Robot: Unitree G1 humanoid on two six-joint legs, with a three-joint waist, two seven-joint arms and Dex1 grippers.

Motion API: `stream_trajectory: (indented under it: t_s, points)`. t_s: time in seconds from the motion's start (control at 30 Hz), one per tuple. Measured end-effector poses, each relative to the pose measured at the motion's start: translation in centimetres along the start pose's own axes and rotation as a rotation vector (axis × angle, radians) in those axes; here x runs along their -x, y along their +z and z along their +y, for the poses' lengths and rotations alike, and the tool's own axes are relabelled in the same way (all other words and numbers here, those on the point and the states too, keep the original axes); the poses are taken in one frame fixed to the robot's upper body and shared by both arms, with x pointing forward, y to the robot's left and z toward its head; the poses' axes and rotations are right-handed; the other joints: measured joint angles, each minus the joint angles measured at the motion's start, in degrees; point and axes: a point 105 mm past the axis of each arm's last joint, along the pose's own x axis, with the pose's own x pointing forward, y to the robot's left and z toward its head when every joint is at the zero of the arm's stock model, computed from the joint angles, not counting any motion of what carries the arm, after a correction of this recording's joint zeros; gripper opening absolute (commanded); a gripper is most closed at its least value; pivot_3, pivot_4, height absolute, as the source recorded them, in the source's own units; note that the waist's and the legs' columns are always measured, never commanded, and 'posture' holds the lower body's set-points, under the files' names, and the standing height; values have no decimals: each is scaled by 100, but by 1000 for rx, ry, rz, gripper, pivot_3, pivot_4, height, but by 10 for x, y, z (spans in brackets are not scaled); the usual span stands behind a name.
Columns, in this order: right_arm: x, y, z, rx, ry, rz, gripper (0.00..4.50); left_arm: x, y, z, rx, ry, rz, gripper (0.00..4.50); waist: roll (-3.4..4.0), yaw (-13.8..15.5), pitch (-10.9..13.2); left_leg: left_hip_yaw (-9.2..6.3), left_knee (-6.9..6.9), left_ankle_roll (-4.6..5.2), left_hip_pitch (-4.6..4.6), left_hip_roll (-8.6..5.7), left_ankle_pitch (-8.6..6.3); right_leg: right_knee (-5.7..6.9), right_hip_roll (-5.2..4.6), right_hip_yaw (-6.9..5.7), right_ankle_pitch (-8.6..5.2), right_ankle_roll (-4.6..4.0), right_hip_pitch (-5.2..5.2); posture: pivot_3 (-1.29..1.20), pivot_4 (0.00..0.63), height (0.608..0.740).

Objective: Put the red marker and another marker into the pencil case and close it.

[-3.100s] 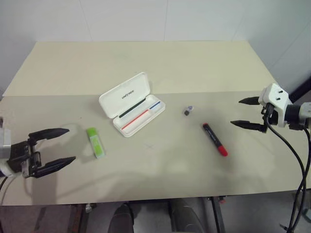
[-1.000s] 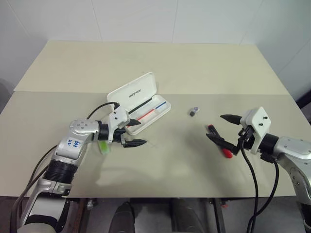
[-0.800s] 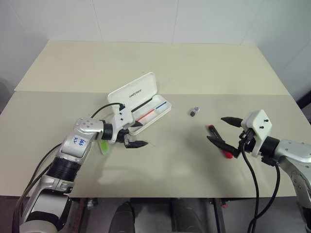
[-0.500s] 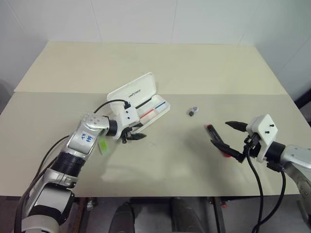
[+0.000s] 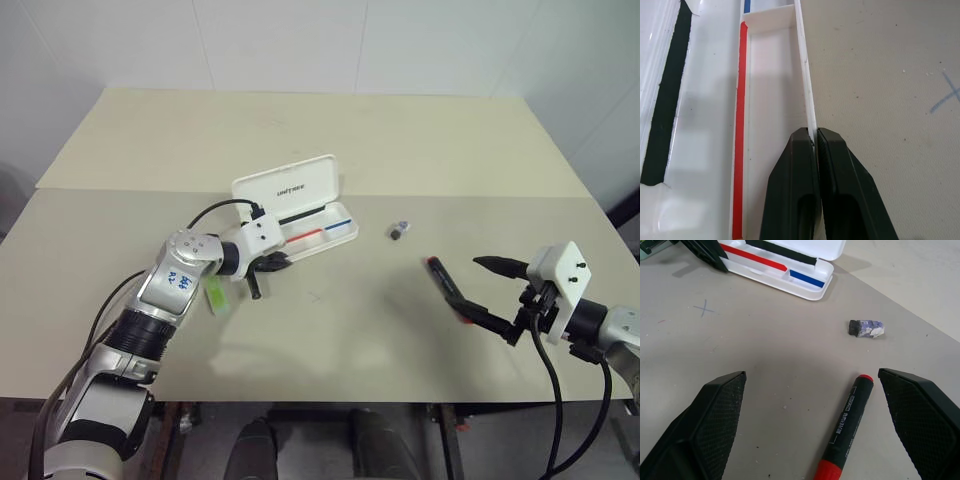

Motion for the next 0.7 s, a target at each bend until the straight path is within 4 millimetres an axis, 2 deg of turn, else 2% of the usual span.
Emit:
stream_trajectory:
  t_s: [0.3, 0.5, 0.6, 0.7]
  points:
    - [7, 14, 1, -57, 5, -118, 4500, 11, -1, 0, -53, 22, -57, 16, -3, 2, 1, -3, -8, -1, -6, 0, -5, -3, 1, 0, 1, 4, -3, 0, 150, 740]
    - [8, 10, 11, -87, 47, -136, 4500, 24, 18, -6, -79, 35, -203, 16, -3, 11, 2, -4, -9, -3, -11, 0, -9, -5, 0, -1, 2, 7, -3, 0, 150, 740]
    - [12, 7, 25, -123, 97, -154, 4500, 29, 28, -17, -108, 3, -259, 16, -3, 26, 1, -9, -13, -3, -10, 0, -9, -5, 1, -3, 1, 8, -3, 0, 150, 740]
    - [17, -2, 37, -165, 135, -146, 4500, 33, 29, -25, -129, -18, -264, 16, -3, 20, 2, -8, -12, -3, -10, 0, -10, -6, 1, -2, 0, 7, -2, 0, 150, 740]
